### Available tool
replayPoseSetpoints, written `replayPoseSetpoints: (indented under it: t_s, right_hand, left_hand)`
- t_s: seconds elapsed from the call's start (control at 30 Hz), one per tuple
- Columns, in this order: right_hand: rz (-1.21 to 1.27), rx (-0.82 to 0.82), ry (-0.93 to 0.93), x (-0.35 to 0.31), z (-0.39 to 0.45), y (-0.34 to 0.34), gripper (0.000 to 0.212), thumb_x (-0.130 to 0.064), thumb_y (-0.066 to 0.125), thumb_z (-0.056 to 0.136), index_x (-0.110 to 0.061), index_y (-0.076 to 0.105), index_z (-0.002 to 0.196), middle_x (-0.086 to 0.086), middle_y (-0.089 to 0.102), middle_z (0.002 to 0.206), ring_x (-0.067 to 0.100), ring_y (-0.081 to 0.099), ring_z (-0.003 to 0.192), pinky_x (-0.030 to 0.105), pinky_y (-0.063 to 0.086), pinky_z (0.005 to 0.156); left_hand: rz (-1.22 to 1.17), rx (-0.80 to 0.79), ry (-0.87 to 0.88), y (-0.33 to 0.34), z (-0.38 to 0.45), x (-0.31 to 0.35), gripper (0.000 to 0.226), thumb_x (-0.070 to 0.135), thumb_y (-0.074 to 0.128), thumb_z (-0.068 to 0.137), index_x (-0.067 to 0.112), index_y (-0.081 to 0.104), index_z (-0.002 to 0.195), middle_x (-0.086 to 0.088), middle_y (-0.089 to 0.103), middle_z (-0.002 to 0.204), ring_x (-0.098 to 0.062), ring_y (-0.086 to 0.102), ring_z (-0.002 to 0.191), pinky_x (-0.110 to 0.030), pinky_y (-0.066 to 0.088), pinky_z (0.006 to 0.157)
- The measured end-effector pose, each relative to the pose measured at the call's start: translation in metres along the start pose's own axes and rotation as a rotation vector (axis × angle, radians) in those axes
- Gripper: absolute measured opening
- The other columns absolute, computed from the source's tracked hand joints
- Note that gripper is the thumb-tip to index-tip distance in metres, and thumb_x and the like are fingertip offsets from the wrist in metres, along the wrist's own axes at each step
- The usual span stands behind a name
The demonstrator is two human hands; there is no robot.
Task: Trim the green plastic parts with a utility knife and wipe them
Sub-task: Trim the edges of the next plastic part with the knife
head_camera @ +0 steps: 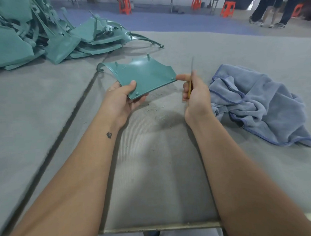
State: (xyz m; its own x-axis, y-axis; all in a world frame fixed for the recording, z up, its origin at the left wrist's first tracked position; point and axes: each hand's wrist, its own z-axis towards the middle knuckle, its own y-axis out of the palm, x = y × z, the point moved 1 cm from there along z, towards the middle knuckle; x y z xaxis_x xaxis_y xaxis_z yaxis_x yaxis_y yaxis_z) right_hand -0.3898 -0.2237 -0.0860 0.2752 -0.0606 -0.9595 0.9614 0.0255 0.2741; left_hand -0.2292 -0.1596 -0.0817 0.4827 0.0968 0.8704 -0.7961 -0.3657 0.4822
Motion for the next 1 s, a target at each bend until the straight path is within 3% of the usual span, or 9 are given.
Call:
replayPoseSetpoints:
  t_s: [0.1,0.2,0.4,0.73,1.0]
  right_hand:
    - [-0.044,0.077,-0.051,0.001,0.001,0.001,0.027,-0.028,0.043,0.102,-0.02,0.049,0.076,-0.008,0.032,0.064,0.007,0.028,0.059,0.02,0.026,0.057]
    - [-0.045,0.036,-0.087,0.003,0.003,0.0,0.022,-0.017,0.045,0.101,-0.023,0.049,0.081,-0.011,0.042,0.067,0.004,0.033,0.061,0.018,0.03,0.059]
    - [-0.111,-0.085,-0.164,0.006,0.003,0.001,0.025,-0.007,0.043,0.101,-0.027,0.056,0.093,-0.011,0.059,0.076,-0.001,0.042,0.061,0.014,0.033,0.064]
    - [-0.117,-0.169,-0.185,0.009,0.001,0.002,0.027,-0.002,0.041,0.1,-0.023,0.055,0.09,-0.007,0.056,0.07,0.001,0.047,0.065,0.015,0.037,0.067]
    - [-0.256,-0.265,-0.221,0.011,-0.002,0.006,0.028,0.002,0.044,0.097,-0.023,0.056,0.091,-0.003,0.054,0.07,0.001,0.047,0.063,0.009,0.035,0.058]
  left_hand:
    - [-0.068,0.004,0.042,0.001,0.001,0.001,0.016,0.0,0.051,0.096,0.011,0.063,0.1,-0.005,0.074,0.091,-0.021,0.073,0.078,-0.023,0.057,0.06]
    - [-0.094,0.0,0.065,0.001,0.002,0.001,0.014,-0.002,0.052,0.095,0.007,0.062,0.099,-0.007,0.075,0.089,-0.023,0.074,0.079,-0.024,0.057,0.063]
    - [-0.112,0.015,0.058,0.002,0.002,-0.001,0.012,-0.005,0.053,0.094,0.003,0.06,0.1,-0.012,0.073,0.096,-0.026,0.073,0.082,-0.026,0.058,0.064]
    - [-0.117,0.013,0.036,-0.002,0.001,-0.001,0.014,-0.003,0.051,0.095,0.004,0.06,0.103,-0.011,0.073,0.094,-0.025,0.074,0.078,-0.025,0.057,0.062]
    - [-0.154,0.036,0.013,-0.005,0.002,-0.002,0.013,-0.003,0.051,0.095,0.005,0.06,0.1,-0.012,0.072,0.093,-0.024,0.073,0.073,-0.024,0.058,0.058]
